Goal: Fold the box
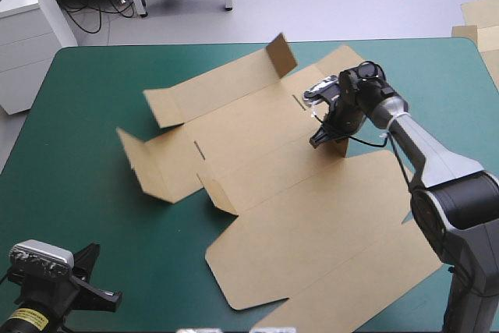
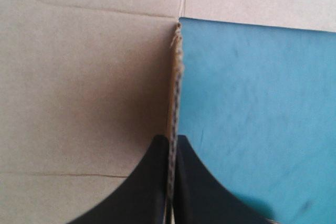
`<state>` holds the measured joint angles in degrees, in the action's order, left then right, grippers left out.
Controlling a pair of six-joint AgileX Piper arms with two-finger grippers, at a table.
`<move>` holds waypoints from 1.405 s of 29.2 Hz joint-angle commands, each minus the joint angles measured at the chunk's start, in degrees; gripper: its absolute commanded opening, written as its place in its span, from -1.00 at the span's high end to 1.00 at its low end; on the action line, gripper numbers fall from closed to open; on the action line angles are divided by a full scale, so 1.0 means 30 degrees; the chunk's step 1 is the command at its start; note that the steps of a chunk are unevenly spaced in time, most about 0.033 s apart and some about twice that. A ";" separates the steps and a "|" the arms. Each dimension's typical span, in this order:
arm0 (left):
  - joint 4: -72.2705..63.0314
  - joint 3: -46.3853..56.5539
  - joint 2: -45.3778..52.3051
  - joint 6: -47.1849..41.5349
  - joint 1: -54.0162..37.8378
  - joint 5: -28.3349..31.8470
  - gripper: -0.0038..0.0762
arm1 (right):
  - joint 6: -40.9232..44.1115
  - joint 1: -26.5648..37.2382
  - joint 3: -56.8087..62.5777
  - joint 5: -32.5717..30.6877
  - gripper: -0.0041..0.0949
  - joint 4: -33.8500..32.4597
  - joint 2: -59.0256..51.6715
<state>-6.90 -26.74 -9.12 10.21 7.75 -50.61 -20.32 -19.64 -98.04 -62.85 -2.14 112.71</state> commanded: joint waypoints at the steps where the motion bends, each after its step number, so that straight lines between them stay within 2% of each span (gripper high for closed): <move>1: -0.0288 -0.0404 -0.0367 -0.0179 0.0140 0.1378 0.93 | -0.2883 -0.1069 -0.2490 0.0570 0.96 -0.0384 -0.0106; 5: -0.0288 -0.0404 -0.0367 -0.0179 0.0140 0.1378 0.93 | -0.6351 -0.2488 -0.4483 0.0631 0.96 -0.0384 0.0983; 8: -0.0288 -0.0404 -0.0367 -0.0179 0.0140 0.1378 0.93 | -0.8171 -0.3471 -0.5246 0.1475 0.96 -0.0384 0.1564; 15: -0.0288 -0.0404 -0.0367 -0.0179 0.0140 0.1378 0.93 | -1.2802 -0.5695 -0.5290 0.2314 0.96 -0.0310 0.2159; 20: -0.0288 -0.0404 -0.0367 -0.0179 0.0140 0.1378 0.93 | -1.3329 -0.6544 -0.5290 0.2237 0.96 0.0092 0.2277; 31: -0.0288 -0.0404 -0.0367 -0.0179 0.0140 0.1378 0.93 | -1.3110 -0.6541 -0.5290 0.2439 0.92 0.0164 0.2277; 34: -0.0288 -0.0404 -0.0367 -0.0179 0.0140 0.1378 0.93 | -1.2138 -0.6541 -0.5290 0.2709 0.72 -0.0494 0.2241; 39: -0.0288 -0.0404 -0.0367 -0.0179 0.0140 0.1378 0.93 | -0.9812 -0.6166 -0.5290 0.3398 0.12 -0.1530 0.1768; 41: -0.0288 -0.0404 -0.0367 -0.0179 0.0140 0.1378 0.93 | -0.9812 -0.5386 -0.5290 0.3504 0.07 -0.1873 0.0760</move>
<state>-7.11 -26.74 -9.12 10.21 7.75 -50.61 -50.51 -38.07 -112.29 -54.67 -5.39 121.78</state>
